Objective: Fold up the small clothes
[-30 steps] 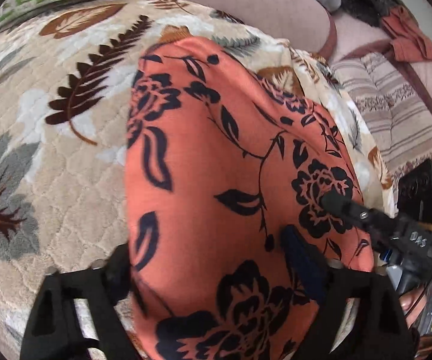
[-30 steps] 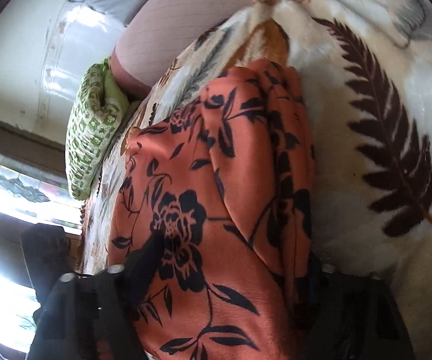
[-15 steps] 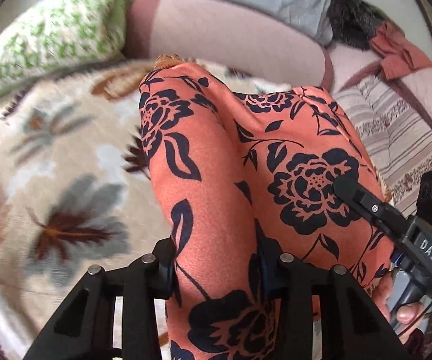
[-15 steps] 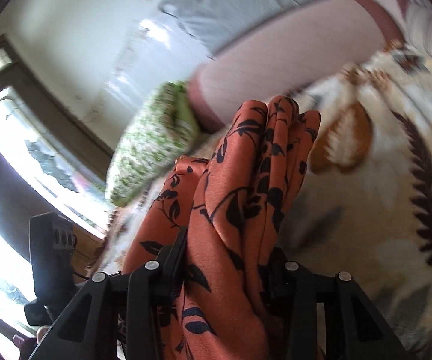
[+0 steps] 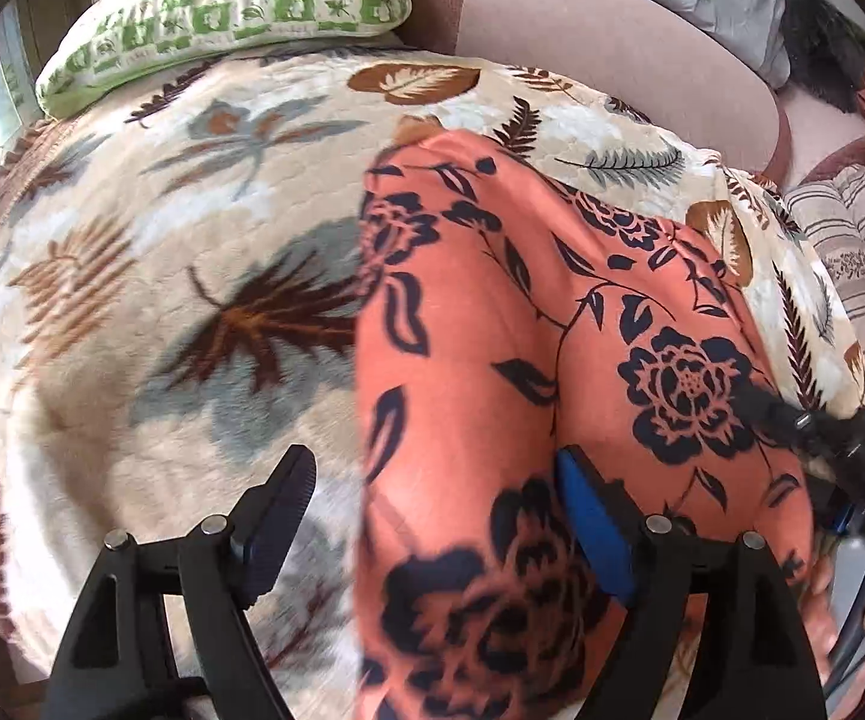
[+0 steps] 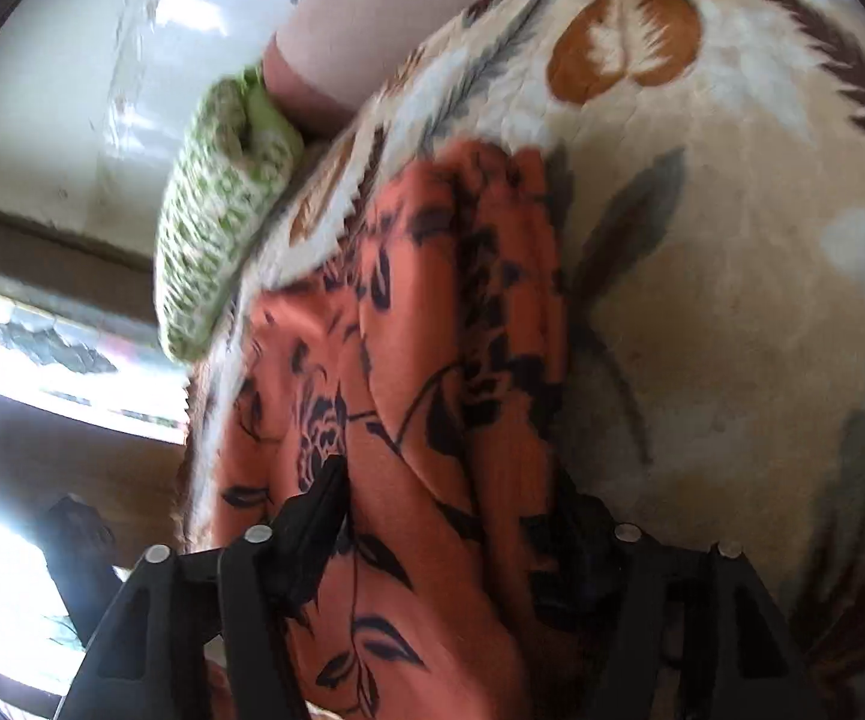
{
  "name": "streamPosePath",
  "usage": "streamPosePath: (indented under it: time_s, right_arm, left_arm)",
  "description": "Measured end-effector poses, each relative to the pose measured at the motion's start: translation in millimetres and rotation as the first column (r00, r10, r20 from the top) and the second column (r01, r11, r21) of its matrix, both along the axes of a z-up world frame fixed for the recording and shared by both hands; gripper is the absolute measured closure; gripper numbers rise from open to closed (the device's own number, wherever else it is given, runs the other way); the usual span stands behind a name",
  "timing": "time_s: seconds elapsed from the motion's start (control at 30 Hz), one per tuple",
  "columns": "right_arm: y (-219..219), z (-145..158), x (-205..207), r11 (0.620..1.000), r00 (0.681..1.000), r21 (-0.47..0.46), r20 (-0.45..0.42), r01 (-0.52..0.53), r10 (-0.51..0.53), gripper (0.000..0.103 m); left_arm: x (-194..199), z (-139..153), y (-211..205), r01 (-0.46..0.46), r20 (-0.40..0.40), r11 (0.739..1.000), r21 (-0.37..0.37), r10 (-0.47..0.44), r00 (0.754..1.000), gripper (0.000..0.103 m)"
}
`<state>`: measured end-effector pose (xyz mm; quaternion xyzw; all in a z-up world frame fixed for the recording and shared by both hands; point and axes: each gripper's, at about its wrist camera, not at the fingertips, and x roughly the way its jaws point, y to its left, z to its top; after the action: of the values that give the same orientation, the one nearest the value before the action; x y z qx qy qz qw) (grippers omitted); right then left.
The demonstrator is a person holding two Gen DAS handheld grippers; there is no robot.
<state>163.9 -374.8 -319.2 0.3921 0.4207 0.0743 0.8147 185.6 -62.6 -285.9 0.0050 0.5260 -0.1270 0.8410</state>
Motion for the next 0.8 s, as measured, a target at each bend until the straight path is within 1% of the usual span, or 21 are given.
streamPosePath:
  time_s: [0.03, 0.1, 0.13, 0.2, 0.27, 0.3, 0.33, 0.4, 0.5, 0.53, 0.6, 0.7, 0.8]
  right_arm:
    - [-8.5, 7.5, -11.0, 0.999, 0.999, 0.012, 0.036, 0.038, -0.038, 0.032]
    - [-21.0, 21.4, -33.5, 0.994, 0.990, 0.041, 0.099, 0.097, -0.100, 0.032]
    - [-27.4, 29.8, -47.8, 0.991, 0.981, 0.031, 0.138, 0.133, -0.136, 0.031]
    - [-30.5, 51.1, -72.0, 0.982, 0.961, -0.030, 0.213, 0.189, -0.178, 0.032]
    - [-26.9, 76.9, -100.5, 0.967, 0.932, -0.108, 0.310, 0.233, -0.190, 0.032]
    - [-21.7, 89.1, -115.6, 0.956, 0.921, -0.159, 0.346, 0.244, -0.178, 0.030]
    - [-16.4, 97.6, -125.4, 0.948, 0.918, -0.197, 0.359, 0.249, -0.166, 0.029]
    - [2.0, 115.9, -146.2, 0.928, 0.920, -0.288, 0.373, 0.236, -0.118, 0.029]
    - [30.6, 135.3, -168.1, 0.891, 0.926, -0.405, 0.375, 0.207, -0.045, 0.029]
    - [40.0, 142.5, -174.4, 0.881, 0.923, -0.429, 0.384, 0.198, -0.021, 0.029]
    - [54.2, 155.3, -185.2, 0.874, 0.917, -0.452, 0.398, 0.177, 0.020, 0.029]
    - [77.6, 174.5, -197.2, 0.855, 0.905, -0.493, 0.418, 0.160, 0.072, 0.028]
    - [94.8, 181.3, -200.3, 0.854, 0.899, -0.501, 0.427, 0.140, 0.103, 0.028]
  left_arm:
    - [-3.9, 8.7, 4.4, 0.006, 0.031, 1.000, 0.030, -0.007, 1.000, 0.020]
    - [-18.6, 30.9, 10.7, 0.005, 0.119, 0.996, 0.095, -0.016, 0.993, 0.020]
    - [-31.9, 41.5, 14.0, 0.000, 0.162, 0.993, 0.119, -0.019, 0.987, 0.020]
    - [-49.0, 60.3, 22.5, -0.009, 0.235, 0.988, 0.155, -0.028, 0.972, 0.020]
    - [-69.0, 79.8, 26.0, -0.017, 0.319, 0.981, 0.191, -0.046, 0.947, 0.016]
    - [-78.9, 88.1, 25.8, -0.020, 0.346, 0.977, 0.210, -0.056, 0.937, 0.013]
    - [-84.8, 96.6, 23.3, -0.018, 0.366, 0.975, 0.223, -0.067, 0.928, 0.013]
    - [-99.7, 108.3, 20.4, -0.008, 0.399, 0.974, 0.226, -0.085, 0.913, 0.013]
    - [-114.7, 126.5, 22.2, -0.023, 0.425, 0.977, 0.213, -0.071, 0.902, 0.013]
    - [-119.6, 133.6, 24.9, -0.034, 0.435, 0.978, 0.204, -0.060, 0.898, 0.013]
    - [-128.2, 147.0, 26.5, -0.050, 0.460, 0.981, 0.189, -0.044, 0.887, 0.013]
    - [-142.9, 164.0, 33.0, -0.078, 0.507, 0.980, 0.185, -0.027, 0.862, 0.013]
    - [-154.9, 178.1, 39.8, -0.101, 0.542, 0.978, 0.181, -0.014, 0.840, 0.010]
